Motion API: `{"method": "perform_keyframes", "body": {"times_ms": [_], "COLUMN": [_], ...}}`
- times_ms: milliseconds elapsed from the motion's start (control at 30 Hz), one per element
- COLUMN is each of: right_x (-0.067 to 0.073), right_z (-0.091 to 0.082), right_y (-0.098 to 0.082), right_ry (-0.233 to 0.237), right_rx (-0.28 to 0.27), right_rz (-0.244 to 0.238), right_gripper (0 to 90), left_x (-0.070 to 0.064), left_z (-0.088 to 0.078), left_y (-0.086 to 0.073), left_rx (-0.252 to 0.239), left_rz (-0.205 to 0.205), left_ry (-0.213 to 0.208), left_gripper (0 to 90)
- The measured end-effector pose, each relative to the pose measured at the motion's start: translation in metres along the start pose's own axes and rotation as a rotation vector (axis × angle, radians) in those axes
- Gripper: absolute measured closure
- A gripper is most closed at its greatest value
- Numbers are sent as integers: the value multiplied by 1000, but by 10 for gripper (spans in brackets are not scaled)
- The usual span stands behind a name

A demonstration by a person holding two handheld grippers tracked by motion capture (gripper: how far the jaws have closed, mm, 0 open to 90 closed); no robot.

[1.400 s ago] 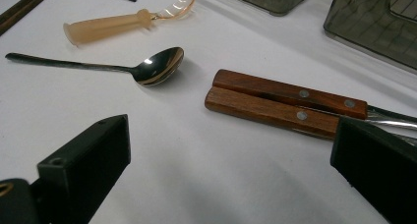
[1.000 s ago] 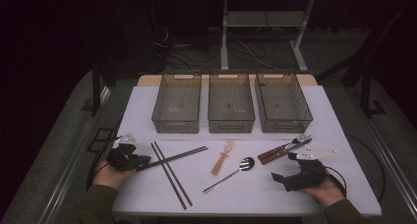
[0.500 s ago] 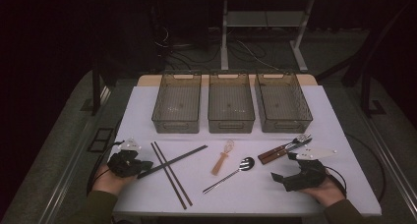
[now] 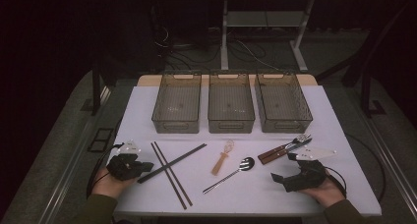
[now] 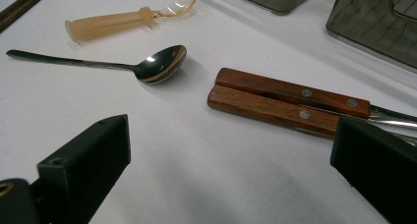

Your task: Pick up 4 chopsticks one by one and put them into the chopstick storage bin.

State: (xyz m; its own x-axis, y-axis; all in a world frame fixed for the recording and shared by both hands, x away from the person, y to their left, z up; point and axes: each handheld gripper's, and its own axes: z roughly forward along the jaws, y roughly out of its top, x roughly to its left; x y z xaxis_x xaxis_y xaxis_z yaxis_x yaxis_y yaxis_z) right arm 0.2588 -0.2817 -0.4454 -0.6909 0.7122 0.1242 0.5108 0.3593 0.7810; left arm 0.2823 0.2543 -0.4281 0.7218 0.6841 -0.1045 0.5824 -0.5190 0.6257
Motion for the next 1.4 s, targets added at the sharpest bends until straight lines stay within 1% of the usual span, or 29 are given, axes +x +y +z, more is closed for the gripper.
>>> {"method": "perform_keyframes", "body": {"times_ms": [33,100,133,167,233,267,333,367,500,567,600,667,700,733,767,900,933,1000,1300,1367,1400], "right_x": [0,0,0,0,0,0,0,0,0,0,0,0,0,0,0,0,0,0,0,0,0], "right_z": [0,0,0,0,0,0,1,1,1,1,1,1,1,1,1,1,1,1,1,1,1], "right_y": [0,0,0,0,0,0,0,0,0,0,0,0,0,0,-1,-1,-1,-1,-1,-1,-1], "right_ry": [0,0,0,0,1,0,0,0,-2,-3,-3,-3,-3,-3,-3,-4,-4,-4,-3,-4,-4], "right_rx": [0,0,0,2,2,2,3,3,4,6,6,7,7,7,6,7,6,5,5,6,6], "right_rz": [1,1,0,4,3,1,-2,-2,-1,-1,-2,-3,-3,-4,-4,-2,-4,-4,-2,-2,-2], "right_gripper": [14,14,14,14,14,14,14,14,14,14,14,14,14,14,14,14,14,14,14,14,14], "left_x": [0,1,0,1,-1,-1,-3,-3,-5,-7,-7,-7,-7,-8,-7,-6,-7,-7,-6,-5,-5], "left_z": [-1,-3,-4,-5,-5,-5,-3,-3,1,5,8,9,11,12,13,15,16,16,17,17,17], "left_y": [0,0,0,1,1,2,4,4,8,9,11,11,11,11,11,9,8,8,7,7,7], "left_rx": [-15,-30,-44,-58,-86,-97,-127,-127,-150,-160,-161,-159,-153,-148,-138,-121,-119,-104,-96,-91,-95], "left_rz": [-3,-3,-14,-14,-28,-27,-26,-26,-12,-13,-5,-8,-2,-6,1,2,-2,5,4,11,6], "left_ry": [2,0,-5,-14,-29,-39,-65,-65,-89,-97,-100,-99,-107,-112,-112,-118,-117,-109,-104,-101,-100], "left_gripper": [850,814,791,777,764,752,749,750,753,767,784,803,807,813,815,819,820,821,831,831,831]}}
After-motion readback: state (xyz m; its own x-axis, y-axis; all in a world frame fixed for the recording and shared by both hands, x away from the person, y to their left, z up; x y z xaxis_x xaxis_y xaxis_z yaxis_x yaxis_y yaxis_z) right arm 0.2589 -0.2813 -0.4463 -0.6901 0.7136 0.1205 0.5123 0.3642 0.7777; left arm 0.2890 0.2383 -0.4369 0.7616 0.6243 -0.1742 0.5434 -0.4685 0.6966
